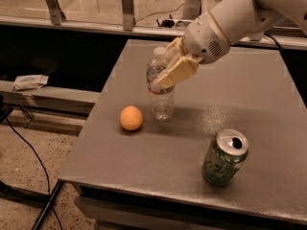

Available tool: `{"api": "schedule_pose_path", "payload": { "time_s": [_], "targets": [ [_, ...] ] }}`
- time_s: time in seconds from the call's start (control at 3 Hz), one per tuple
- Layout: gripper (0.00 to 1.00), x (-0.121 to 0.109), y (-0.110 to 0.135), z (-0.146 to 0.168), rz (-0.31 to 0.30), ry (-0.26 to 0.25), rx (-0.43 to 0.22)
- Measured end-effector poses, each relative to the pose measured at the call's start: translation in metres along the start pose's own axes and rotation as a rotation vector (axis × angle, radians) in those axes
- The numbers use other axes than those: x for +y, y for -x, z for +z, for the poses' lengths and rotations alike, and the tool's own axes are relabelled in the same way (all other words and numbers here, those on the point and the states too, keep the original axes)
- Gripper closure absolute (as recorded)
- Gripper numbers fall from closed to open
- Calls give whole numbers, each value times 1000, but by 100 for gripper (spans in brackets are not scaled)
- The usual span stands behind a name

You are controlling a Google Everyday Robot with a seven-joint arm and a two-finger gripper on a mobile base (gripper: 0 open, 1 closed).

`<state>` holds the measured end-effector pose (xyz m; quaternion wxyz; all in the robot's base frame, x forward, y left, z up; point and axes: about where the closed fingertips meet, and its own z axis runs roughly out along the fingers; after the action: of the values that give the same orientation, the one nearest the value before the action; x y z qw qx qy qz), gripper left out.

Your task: Move water bottle near green can

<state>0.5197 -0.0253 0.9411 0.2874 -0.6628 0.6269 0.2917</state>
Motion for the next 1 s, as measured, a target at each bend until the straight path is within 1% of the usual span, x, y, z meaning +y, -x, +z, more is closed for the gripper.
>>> {"api": "schedule_pose_path", "payload": {
  "time_s": [0.33,0.67,1.0],
  "targets": [
    [100,-2,4,-16,-14,-14,2],
    [100,-4,2,-53,-5,-73,-29],
    [100,0,-12,-97,37,-145,-75]
  ]
}}
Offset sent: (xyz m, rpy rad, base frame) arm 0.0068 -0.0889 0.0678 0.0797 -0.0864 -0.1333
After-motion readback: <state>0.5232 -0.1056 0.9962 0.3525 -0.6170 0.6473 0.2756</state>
